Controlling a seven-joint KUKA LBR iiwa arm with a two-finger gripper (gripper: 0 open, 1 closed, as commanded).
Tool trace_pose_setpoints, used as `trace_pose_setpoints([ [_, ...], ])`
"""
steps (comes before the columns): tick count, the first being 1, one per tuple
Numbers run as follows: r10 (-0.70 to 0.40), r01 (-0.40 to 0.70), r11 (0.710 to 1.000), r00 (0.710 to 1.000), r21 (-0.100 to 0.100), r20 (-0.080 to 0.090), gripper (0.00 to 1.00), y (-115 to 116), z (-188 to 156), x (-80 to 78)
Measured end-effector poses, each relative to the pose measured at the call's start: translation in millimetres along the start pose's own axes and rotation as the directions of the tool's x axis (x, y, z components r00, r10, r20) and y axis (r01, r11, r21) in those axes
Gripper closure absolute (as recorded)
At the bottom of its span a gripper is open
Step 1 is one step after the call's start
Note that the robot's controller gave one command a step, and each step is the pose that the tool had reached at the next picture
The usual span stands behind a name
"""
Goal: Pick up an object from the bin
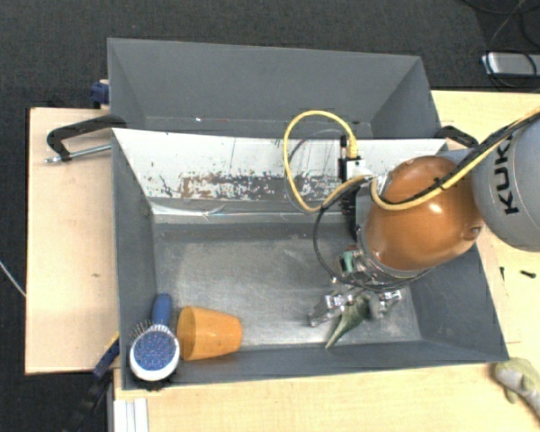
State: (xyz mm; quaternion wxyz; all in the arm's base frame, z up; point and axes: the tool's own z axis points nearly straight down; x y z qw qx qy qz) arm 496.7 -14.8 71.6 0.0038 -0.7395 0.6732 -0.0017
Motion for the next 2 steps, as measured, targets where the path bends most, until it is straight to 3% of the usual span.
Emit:
trace_pose_setpoints([
  [1, 0.002, -0.002, 1.000, 1.000, 0.000, 0.002, 1.00, -0.5, -0.3, -0.8],
  [2, 0.005, -0.005, 1.000, 1.000, 0.003, -0.001, 1.00, -3.7, -81.3, -2.0],
])
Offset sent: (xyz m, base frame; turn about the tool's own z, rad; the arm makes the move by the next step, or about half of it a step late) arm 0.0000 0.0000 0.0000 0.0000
